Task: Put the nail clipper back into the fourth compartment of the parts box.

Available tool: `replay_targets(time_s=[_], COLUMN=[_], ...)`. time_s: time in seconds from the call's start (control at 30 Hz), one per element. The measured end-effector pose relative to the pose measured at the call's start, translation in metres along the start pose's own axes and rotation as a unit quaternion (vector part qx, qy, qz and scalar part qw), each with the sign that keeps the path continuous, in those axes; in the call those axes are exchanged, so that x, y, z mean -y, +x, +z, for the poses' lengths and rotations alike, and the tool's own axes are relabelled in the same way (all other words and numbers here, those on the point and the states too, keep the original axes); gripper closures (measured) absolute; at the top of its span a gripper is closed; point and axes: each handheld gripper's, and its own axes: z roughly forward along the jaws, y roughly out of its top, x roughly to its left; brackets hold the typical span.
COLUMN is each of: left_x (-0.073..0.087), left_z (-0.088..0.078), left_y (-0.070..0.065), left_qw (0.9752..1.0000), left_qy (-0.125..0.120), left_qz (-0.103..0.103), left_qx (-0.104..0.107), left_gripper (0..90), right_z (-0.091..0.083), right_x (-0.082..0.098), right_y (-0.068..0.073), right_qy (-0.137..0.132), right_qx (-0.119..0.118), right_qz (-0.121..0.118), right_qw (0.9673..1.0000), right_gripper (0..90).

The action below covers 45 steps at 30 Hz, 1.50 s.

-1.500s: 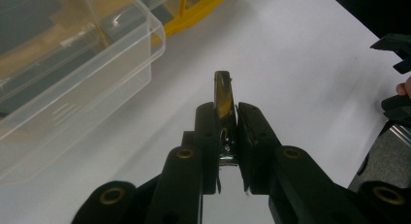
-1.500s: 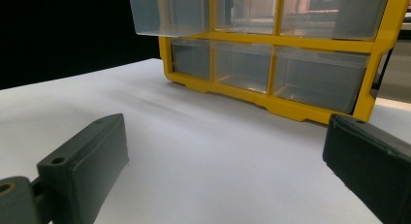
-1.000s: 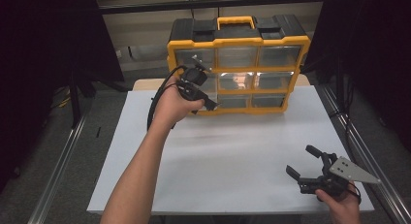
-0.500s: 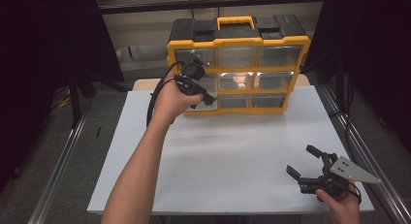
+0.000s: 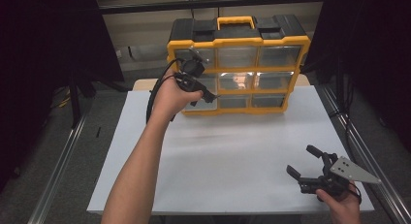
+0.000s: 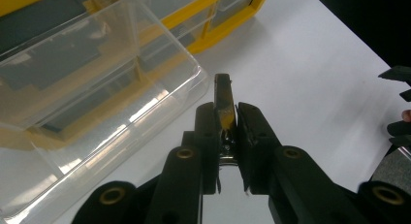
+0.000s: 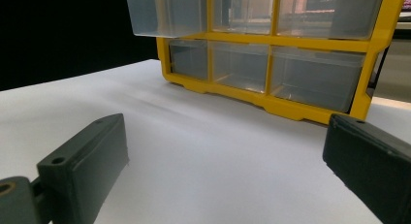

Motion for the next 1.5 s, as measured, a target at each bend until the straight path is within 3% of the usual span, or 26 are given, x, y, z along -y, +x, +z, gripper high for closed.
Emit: replay_targets(time_s=[0.17, 0.2, 0.23, 0.43, 0.63, 0.67, 0.73, 0.77, 0.8, 0.87, 0.9, 1.3, 1.43, 1.47, 1.5], left_x=[-0.004, -0.004, -0.006, -0.009, -0.011, -0.011, -0.011, -0.011, -0.012, -0.012, -0.013, -0.015, -0.014, -0.014, -0.014], left_z=[-0.006, -0.006, -0.009, -0.016, -0.016, -0.015, -0.015, -0.013, -0.013, -0.012, -0.013, -0.013, -0.014, -0.014, -0.015], left_y=[-0.001, -0.002, 0.0, 0.004, 0.01, 0.01, 0.013, 0.012, 0.013, 0.014, 0.016, 0.024, 0.028, 0.028, 0.03], left_qw=[1.0, 0.9998, 1.0, 0.9997, 0.9994, 0.999, 0.9992, 0.9987, 0.9986, 0.9985, 0.9987, 0.9969, 0.9968, 0.996, 0.9966], left_qy=[-0.004, -0.014, -0.008, -0.009, -0.011, -0.02, -0.013, -0.022, -0.025, -0.027, -0.02, -0.034, -0.033, -0.038, -0.03], left_qz=[0.001, -0.01, 0.001, -0.004, -0.01, -0.018, -0.011, -0.025, -0.019, -0.027, -0.016, -0.043, -0.041, -0.05, -0.041], left_qx=[-0.002, -0.006, -0.005, -0.022, -0.032, -0.035, -0.036, -0.038, -0.043, -0.04, -0.043, -0.056, -0.061, -0.064, -0.064], left_gripper=[79.8, 79.8, 79.8, 79.8, 79.8, 79.8, 79.8, 79.8, 79.8, 79.8, 79.8, 79.8, 79.8, 79.8, 79.8], right_z=[0.0, 0.0, 0.0, 0.0, 0.0, 0.0, 0.0, 0.0, 0.0, 0.0, 0.0, 0.0, 0.0, 0.0, -0.001], right_x=[0.0, 0.0, 0.0, 0.0, 0.0, 0.0, 0.0, 0.0, 0.0, 0.0, 0.0, 0.0, 0.0, 0.0, 0.0], right_y=[0.0, 0.0, 0.0, 0.0, 0.0, 0.0, 0.0, 0.0, 0.0, 0.0, 0.0, -0.001, -0.001, -0.001, -0.001], right_qy=[0.0, 0.0, 0.0, -0.001, -0.001, 0.0, -0.001, -0.001, -0.002, -0.002, -0.003, -0.002, -0.002, -0.003, -0.002], right_qx=[0.001, 0.001, 0.001, 0.001, -0.002, -0.002, -0.002, -0.002, 0.0, 0.0, -0.001, 0.002, 0.002, 0.002, 0.002], right_qz=[0.0, 0.0, 0.0, 0.0, -0.001, -0.001, -0.001, -0.002, -0.001, 0.0, 0.0, 0.0, 0.0, 0.0, 0.001], right_qw=[1.0, 1.0, 1.0, 1.0, 1.0, 1.0, 1.0, 1.0, 1.0, 1.0, 1.0, 1.0, 1.0, 1.0, 1.0], right_gripper=[2.2, 2.2, 2.2, 2.2, 2.2, 2.2, 2.2, 2.2, 2.2, 2.2, 2.2, 2.2, 2.2, 2.2, 2.2])
